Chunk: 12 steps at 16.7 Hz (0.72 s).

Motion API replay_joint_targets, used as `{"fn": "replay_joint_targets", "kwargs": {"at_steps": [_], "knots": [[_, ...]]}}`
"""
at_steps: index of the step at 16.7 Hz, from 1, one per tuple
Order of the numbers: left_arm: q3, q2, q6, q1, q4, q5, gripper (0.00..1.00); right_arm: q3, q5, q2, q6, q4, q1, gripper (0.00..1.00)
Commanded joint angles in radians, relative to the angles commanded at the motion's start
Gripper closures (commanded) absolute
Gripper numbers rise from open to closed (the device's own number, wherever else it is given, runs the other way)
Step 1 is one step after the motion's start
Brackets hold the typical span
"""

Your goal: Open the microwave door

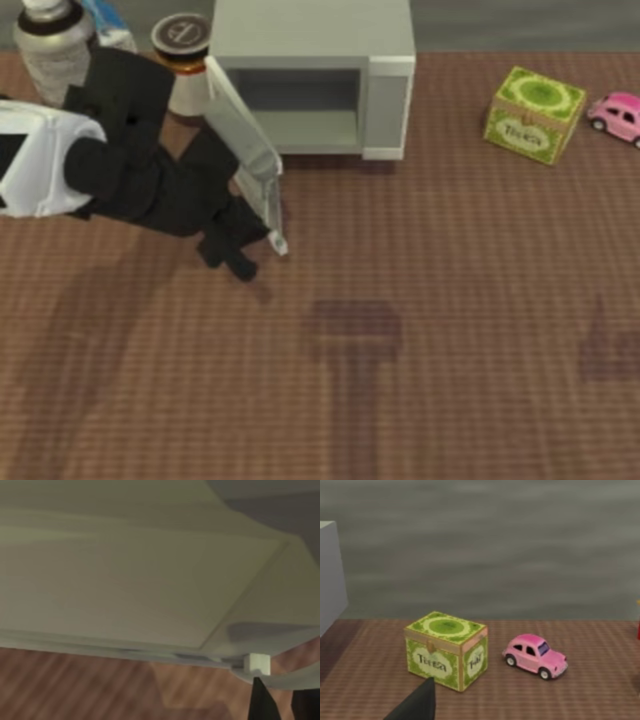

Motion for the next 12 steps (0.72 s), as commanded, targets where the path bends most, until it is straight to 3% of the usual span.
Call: {"fn": "replay_joint_targets", "kwargs": {"at_steps": [12], "knots": [[0.008,0.000,0.050,0.024,-0.024,0.026,1.00,0.000,0.000,0.000,0.000,0.000,0.000,0.00]]}}
